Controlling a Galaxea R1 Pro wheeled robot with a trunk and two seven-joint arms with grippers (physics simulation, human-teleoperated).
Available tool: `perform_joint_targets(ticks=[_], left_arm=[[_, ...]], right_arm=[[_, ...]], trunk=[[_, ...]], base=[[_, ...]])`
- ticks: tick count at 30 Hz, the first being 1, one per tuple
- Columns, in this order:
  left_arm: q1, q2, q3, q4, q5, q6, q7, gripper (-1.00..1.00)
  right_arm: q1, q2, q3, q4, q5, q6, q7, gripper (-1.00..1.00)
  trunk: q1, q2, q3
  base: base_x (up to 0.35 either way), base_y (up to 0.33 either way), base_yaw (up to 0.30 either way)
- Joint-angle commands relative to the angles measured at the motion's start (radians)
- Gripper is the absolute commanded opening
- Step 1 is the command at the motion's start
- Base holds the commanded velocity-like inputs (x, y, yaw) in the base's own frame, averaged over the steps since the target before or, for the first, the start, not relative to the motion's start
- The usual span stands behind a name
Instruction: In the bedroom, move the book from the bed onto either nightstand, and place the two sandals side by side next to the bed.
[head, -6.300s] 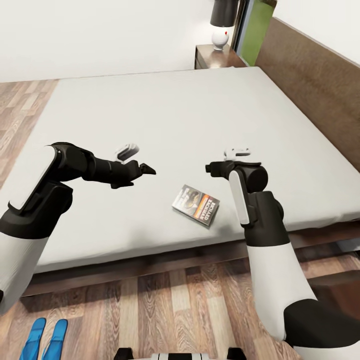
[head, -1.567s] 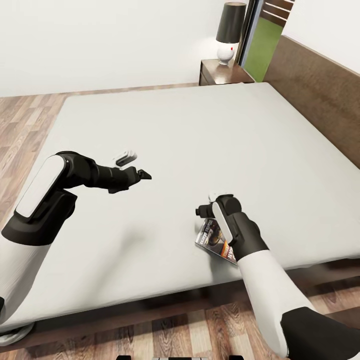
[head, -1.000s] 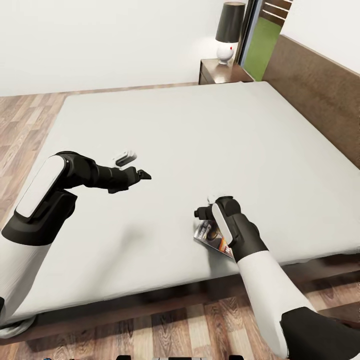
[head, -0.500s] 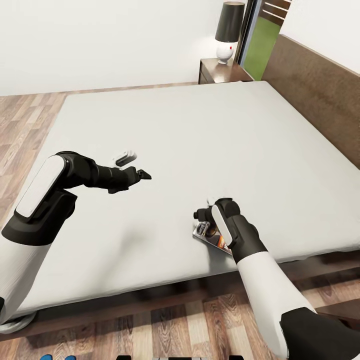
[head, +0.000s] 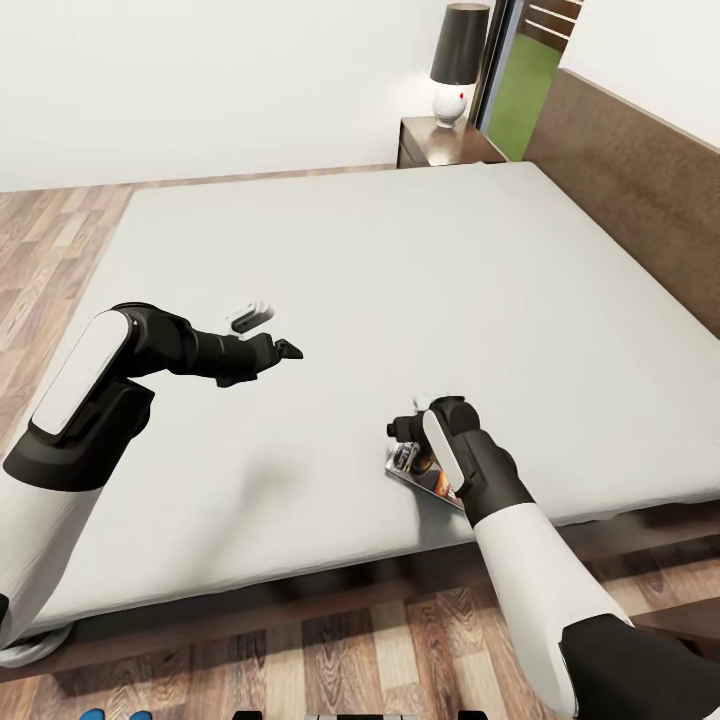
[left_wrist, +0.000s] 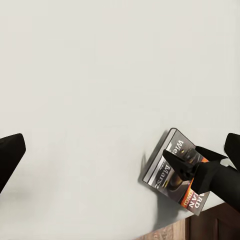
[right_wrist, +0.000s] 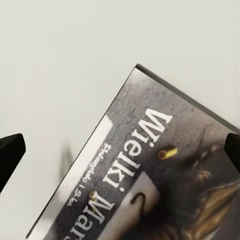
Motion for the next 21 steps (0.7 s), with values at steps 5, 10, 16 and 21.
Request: perform_joint_targets(ticks=[5,10,16,21], left_arm=[[-0.001,0.001,0.000,-0.001,0.007,0.004,0.009,1.00],[-0.001,0.001,0.000,-0.001,0.006,0.005,0.009,1.00],[-0.001,0.002,0.000,-0.001,0.006,0.006,0.009,1.00],[-0.001,0.002,0.001,-0.002,0.007,0.007,0.010,1.00]], right_arm=[[-0.001,0.000,0.003,-0.001,-0.010,0.003,-0.010,1.00],[-0.002,0.000,0.004,0.000,-0.010,0.002,-0.010,1.00],[-0.002,0.000,0.003,0.000,-0.010,0.001,-0.010,1.00],[-0.002,0.000,0.001,0.000,-0.008,0.001,-0.010,1.00]], trunk=[[0.000,0.000,-0.001],[0.000,0.000,-0.001],[0.000,0.000,-0.001],[0.000,0.000,-0.001]], base=[[0.002,0.000,0.000],[0.137,0.000,0.000],[0.168,0.000,0.000],[0.055,0.000,0.000]])
